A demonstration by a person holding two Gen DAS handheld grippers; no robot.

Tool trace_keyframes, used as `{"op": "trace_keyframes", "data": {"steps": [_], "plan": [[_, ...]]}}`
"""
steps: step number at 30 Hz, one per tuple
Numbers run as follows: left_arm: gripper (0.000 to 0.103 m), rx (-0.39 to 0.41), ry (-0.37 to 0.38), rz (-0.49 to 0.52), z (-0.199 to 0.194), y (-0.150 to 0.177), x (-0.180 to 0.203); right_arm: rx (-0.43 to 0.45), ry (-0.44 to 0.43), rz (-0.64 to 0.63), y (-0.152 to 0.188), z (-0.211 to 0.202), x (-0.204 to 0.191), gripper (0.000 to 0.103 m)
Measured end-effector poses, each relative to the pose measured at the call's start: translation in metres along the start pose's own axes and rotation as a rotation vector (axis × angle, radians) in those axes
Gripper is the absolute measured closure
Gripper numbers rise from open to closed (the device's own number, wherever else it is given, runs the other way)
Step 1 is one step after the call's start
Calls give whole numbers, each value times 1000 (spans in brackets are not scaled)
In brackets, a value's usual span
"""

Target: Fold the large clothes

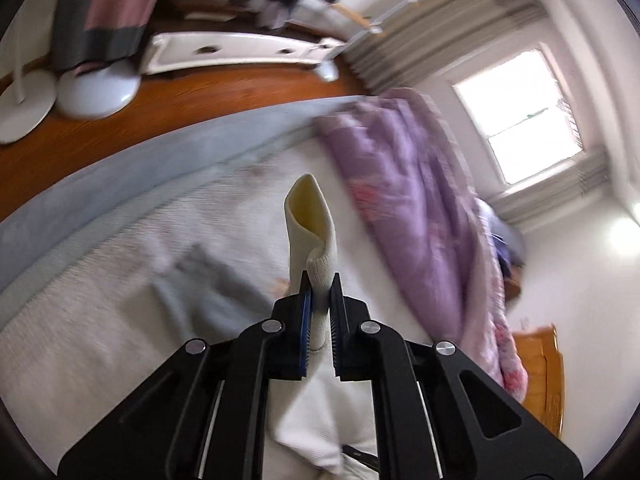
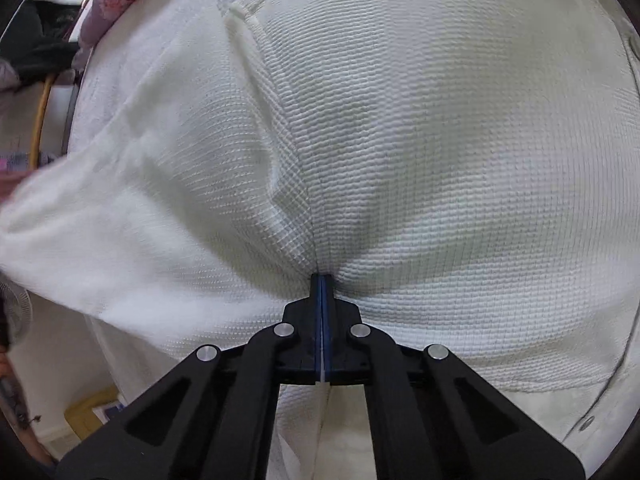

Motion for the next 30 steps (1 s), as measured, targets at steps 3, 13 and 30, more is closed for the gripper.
{"op": "trace_keyframes", "data": {"steps": [3, 13, 30], "plan": [[95, -2, 70, 52, 0, 22, 58, 16, -99, -30, -4, -18, -6, 102], [95, -152, 232, 240, 60, 173, 259, 182, -171, 19, 11, -142, 131, 102], [95, -546, 198, 163, 238, 495, 360, 415, 70, 311, 42, -318, 483, 102]]}}
Point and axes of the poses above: each gripper's, at about its wrist camera, not at the fingertips, and z roughly the way its jaws point, x to its right, y to its underside, the point moved 9 cm from there along z, roughly the way its jaws point, and after that the axes turned 1 degree about y, right-handed, at the moved point
